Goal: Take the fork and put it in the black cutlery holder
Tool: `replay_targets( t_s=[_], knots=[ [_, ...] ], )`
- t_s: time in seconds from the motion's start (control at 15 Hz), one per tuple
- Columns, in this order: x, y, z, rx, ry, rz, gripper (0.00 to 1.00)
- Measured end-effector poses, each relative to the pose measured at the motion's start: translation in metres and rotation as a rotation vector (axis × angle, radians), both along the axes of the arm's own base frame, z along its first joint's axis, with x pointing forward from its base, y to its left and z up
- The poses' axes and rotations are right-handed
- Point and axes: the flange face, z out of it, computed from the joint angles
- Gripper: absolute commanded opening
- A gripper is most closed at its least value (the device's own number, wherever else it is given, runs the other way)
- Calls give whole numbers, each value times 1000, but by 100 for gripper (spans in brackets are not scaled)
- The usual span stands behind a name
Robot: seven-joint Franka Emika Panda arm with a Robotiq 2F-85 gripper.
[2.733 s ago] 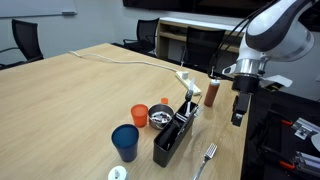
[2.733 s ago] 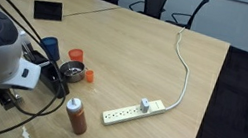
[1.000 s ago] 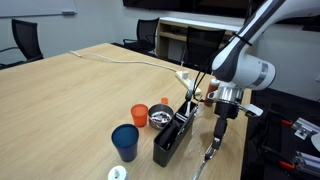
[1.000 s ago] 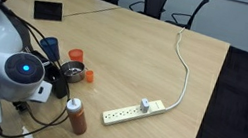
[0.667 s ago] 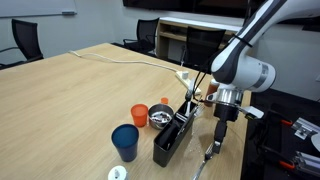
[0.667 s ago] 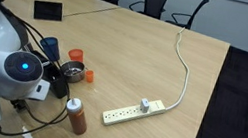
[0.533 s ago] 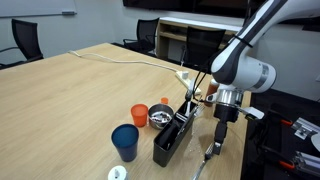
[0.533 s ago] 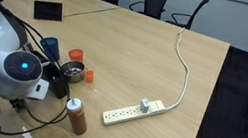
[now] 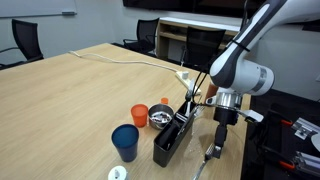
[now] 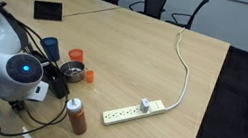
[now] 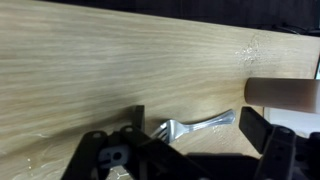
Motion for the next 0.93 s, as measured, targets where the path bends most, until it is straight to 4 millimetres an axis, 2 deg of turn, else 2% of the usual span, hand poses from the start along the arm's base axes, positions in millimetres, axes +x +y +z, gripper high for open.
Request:
replay_targets(
  t_s=[0.53,0.67,0.93],
  knots=[
    [4,-2,1,20,-28,-19,12],
    [4,-4,1,20,-29,-23,1],
    [5,-5,1,28,-33,-31,1]
  ],
)
